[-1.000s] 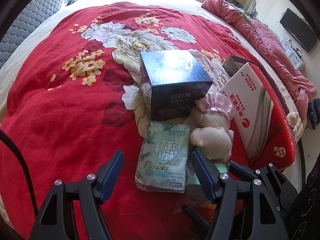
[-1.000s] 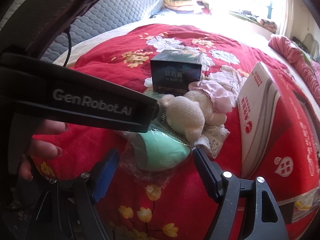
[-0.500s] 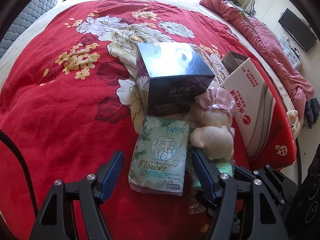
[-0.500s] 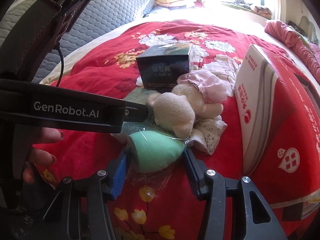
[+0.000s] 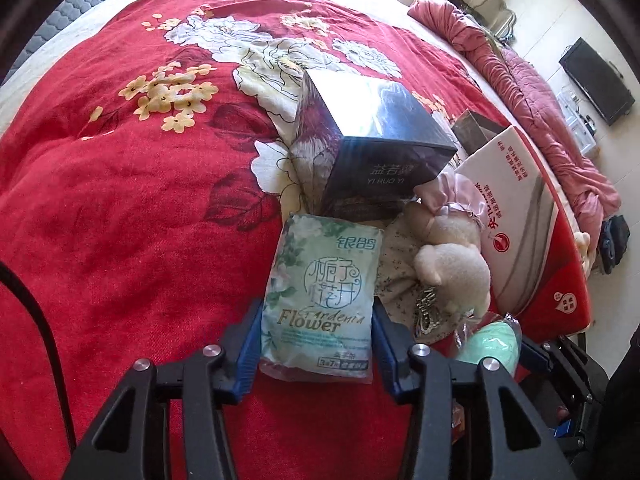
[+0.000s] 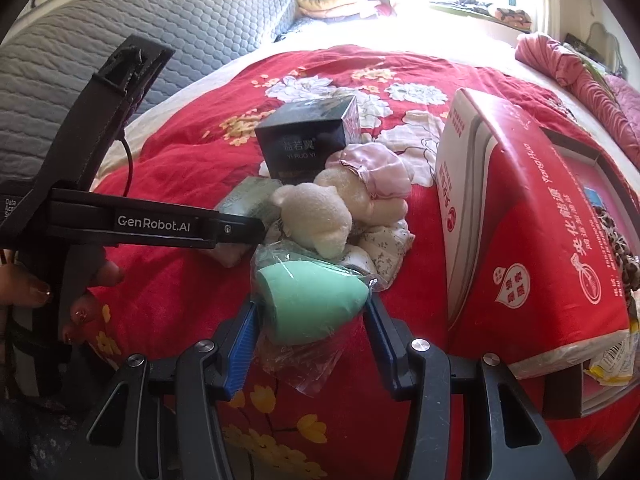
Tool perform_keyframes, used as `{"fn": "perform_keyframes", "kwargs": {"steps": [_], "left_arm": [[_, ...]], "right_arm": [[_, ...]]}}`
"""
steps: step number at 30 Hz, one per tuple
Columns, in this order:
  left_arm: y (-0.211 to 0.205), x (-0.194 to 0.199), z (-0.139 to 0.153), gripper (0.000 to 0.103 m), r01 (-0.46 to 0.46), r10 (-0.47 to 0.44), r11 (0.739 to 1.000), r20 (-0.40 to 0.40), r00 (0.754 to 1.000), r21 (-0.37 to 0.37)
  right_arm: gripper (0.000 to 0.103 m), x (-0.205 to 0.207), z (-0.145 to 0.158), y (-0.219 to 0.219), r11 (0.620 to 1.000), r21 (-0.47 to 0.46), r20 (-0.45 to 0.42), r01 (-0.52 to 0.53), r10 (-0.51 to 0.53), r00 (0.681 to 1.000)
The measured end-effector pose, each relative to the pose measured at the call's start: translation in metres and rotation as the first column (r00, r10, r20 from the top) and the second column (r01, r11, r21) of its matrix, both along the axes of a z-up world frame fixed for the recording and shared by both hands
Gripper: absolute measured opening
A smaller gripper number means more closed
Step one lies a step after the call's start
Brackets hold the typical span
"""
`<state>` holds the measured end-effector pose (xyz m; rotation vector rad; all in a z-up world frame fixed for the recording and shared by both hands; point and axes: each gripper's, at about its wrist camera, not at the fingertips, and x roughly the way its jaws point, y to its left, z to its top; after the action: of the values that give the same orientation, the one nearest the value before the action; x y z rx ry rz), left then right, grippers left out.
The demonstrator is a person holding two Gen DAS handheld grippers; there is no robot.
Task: Organize soft objects
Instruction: 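Lift the Flower packet and mint sponge bag up from the pile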
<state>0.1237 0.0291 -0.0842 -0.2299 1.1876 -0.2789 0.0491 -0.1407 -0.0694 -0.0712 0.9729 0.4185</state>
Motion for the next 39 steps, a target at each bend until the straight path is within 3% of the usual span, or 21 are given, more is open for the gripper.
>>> {"fn": "perform_keyframes", "kwargs": {"steps": [4,13,20,39], "left_arm": [[0.005,-0.008,0.004,0.047,-0.026,0.026,0.999,0.021,0.999,-0.020],[0.003,-0.035,0.035,0.047,-0.055,0.050,0.998,0.106,0.993,0.042],[-0.013,-0.049,0.061,0.047,-0.034,0.020,0.996,0.174,0.984,0.080],[-0.086,-0.074,0.124,0.047,0.075,-0.106,0.990,0.292,0.950,0.117]], "right_arm": [[0.053,-0.006,0.007,-0.004,1.000,0.018,0.018,-0.003,0.002,1.000],[0.053,-0.013,0.029,-0.012,0.998,0.056,0.085,-0.006,0.002,0.996],[0.053,-0.021,0.055,-0.023,0.996,0.083,0.175,0.012,-0.027,0.984],[0.053,-0.033,0.109,-0.087,0.977,0.161,0.296,0.143,-0.186,0.937]]}}
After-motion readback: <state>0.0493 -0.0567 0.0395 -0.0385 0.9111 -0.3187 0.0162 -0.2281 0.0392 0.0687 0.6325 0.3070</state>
